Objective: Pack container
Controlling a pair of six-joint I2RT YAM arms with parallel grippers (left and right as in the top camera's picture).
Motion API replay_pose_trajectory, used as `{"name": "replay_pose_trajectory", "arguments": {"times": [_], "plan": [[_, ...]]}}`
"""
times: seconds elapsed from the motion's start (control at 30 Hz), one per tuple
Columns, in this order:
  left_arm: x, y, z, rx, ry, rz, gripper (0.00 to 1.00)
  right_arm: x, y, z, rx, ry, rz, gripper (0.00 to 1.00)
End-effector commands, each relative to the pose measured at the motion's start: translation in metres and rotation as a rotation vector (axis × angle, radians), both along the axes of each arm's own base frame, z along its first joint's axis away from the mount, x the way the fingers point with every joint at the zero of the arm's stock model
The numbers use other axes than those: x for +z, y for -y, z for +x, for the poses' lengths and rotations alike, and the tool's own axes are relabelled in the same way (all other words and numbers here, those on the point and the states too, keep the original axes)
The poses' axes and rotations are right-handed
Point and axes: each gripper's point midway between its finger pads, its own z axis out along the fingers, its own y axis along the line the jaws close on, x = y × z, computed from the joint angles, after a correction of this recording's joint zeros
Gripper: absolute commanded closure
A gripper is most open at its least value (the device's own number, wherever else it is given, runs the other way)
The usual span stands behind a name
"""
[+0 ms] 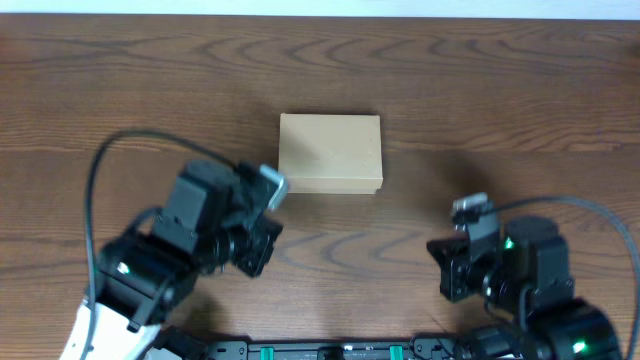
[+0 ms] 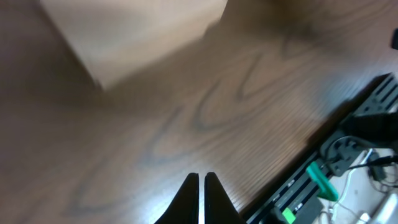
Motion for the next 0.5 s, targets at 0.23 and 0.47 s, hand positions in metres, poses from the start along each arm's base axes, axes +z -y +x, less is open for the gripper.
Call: {"name": "replay_pose_trajectory", "arguments": {"times": [0.23,0.47], "plan": [[-0.0422,-0.0046,-0.0186,0.135,-0.136,-0.067,0.05,-0.0300,0.0003,-0.0157,-0.201,-0.144,0.167,0.01],[-0.0425,-0.0049,-0.0188,0.175,-0.165,-0.080,0.05,-0.0300,0.0004,-0.0157,-0.230,-0.163,0.187,0.01]]}}
